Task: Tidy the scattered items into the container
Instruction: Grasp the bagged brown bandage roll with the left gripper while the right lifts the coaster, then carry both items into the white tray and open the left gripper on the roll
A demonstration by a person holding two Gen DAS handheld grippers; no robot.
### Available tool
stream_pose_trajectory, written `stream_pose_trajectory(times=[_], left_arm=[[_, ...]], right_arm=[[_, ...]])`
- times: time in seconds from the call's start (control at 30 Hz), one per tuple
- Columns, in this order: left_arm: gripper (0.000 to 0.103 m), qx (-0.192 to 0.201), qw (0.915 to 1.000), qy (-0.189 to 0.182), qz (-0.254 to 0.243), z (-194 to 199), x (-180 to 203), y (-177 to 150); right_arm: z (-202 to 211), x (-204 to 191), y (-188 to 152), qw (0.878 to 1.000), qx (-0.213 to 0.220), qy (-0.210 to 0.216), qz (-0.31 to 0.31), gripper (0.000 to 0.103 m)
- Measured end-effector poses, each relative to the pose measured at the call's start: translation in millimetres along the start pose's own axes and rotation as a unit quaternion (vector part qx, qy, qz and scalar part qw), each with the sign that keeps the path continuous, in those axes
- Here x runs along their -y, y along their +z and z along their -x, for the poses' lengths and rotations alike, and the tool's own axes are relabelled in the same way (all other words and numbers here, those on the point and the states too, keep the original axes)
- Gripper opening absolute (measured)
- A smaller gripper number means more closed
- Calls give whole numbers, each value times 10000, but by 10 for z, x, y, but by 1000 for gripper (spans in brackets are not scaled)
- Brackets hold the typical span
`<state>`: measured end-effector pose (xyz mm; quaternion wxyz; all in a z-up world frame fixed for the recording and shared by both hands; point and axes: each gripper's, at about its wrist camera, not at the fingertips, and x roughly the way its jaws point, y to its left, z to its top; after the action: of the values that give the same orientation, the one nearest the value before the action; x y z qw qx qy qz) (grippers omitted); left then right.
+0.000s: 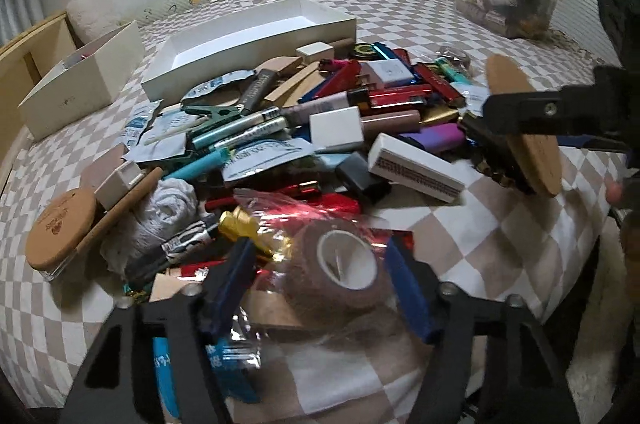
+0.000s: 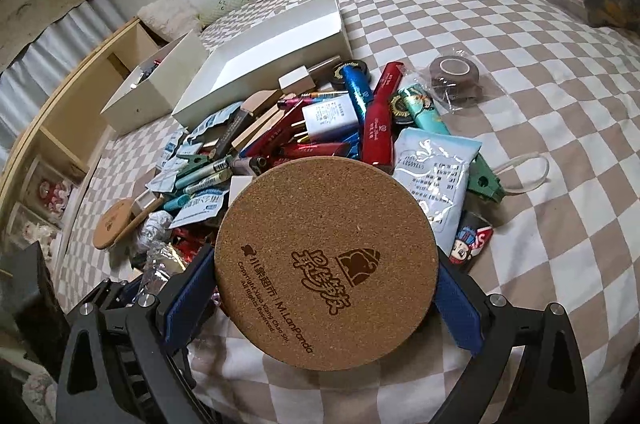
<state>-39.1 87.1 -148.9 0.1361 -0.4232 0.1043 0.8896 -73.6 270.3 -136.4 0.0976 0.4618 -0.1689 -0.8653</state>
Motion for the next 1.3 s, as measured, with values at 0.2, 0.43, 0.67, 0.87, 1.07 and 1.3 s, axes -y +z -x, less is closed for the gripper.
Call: stream_pose_trajectory(times=[0.2, 0.43, 0.67, 0.87, 1.07, 1.3], left_arm=[[51, -78, 9995, -267, 151, 48, -49, -19], [50, 43, 9956, -619, 701, 219, -256, -13], [50, 268, 9911, -709, 1097, 386, -526, 114], [50, 632, 9891, -584, 1195, 486, -791, 383], [50, 1050, 9851, -571, 1238, 570, -1036, 773], [50, 1285, 9831, -551, 1180, 513, -1222, 1283]], right_arm=[[-38, -49, -54, 9999, -107, -6, 105, 99], [-18, -150, -61, 9994, -130, 45, 302, 99], [-40, -318, 50, 9981, -117, 77, 608, 99], [-3, -472, 330, 9961, 78, 59, 882, 99], [46, -630, 739, 9932, 303, 104, 1123, 99], [-3, -876, 1218, 9886, 437, 143, 1437, 99]])
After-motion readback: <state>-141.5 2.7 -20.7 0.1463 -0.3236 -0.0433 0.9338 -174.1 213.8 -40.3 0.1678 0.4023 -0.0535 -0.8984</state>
